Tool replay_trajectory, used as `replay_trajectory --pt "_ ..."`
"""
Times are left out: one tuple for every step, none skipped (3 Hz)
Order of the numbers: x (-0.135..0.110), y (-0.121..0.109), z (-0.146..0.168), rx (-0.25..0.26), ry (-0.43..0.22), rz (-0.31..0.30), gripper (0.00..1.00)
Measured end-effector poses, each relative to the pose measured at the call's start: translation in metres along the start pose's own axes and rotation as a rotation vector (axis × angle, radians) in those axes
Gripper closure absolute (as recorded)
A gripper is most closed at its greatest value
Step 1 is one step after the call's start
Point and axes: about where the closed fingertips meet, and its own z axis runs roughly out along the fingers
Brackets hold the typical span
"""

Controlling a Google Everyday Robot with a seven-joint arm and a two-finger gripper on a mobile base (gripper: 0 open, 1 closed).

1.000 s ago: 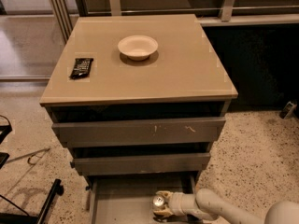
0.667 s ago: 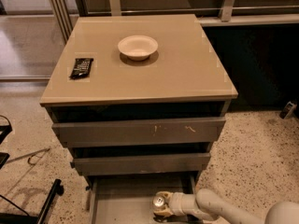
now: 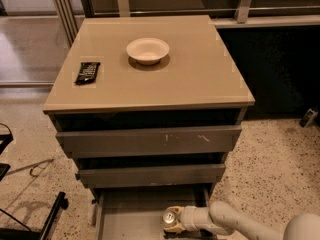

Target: Pick 7up can from bottom drawer and place on counter

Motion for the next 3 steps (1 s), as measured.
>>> replay_trajectory --pt "-0.023 0.011 -0.01 -0.063 -0.002 -0.01 1.0" --pt "-0.069 0.014 -0.04 -0.083 0.006 -0.03 1.0" --pt "-0.139 0.022 -0.078 -0.042 0.022 -0.053 1.0"
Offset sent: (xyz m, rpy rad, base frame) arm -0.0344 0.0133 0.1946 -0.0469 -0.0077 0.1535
